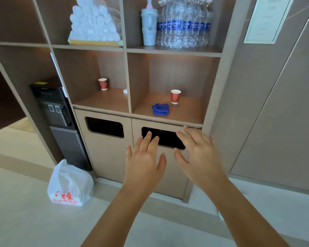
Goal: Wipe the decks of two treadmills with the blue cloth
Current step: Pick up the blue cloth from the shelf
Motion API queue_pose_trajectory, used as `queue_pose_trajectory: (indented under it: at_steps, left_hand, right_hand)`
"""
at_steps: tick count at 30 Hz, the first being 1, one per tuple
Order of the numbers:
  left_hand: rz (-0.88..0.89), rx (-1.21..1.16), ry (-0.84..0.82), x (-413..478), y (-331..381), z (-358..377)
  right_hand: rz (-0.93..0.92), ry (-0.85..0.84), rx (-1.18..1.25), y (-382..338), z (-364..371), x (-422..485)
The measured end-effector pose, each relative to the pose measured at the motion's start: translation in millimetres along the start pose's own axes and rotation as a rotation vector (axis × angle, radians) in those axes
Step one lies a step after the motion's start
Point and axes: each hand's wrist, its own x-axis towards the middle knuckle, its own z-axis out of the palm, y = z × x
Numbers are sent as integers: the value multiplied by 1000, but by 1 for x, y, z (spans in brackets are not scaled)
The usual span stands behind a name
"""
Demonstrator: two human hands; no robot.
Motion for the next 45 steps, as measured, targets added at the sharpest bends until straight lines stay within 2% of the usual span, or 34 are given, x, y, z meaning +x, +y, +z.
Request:
queue_pose_trajectory:
  at_steps: [5, 10, 17, 29, 36, 41, 45]
  left_hand:
    - [-27, -24, -11, 63, -41, 34]
    - [18, 136, -31, 149, -81, 72]
    - [48, 175, -116, 236, -112, 133]
    - [161, 102, -237, 337, -185, 221]
    - [195, 91, -260, 380, -217, 257]
    - [243, 96, -246, 394, -230, 273]
    - [240, 99, -244, 401, -234, 279]
  right_hand:
    - [-11, -55, 38, 15, 75, 47]
    - [33, -93, 55, 55, 147, 106]
    - [49, -118, 94, 95, 231, 164]
    - [79, -254, 49, 127, 357, 213]
    - [142, -409, 125, 151, 421, 244]
    - [74, -439, 157, 163, 448, 258]
    - [38, -524, 162, 170, 465, 261]
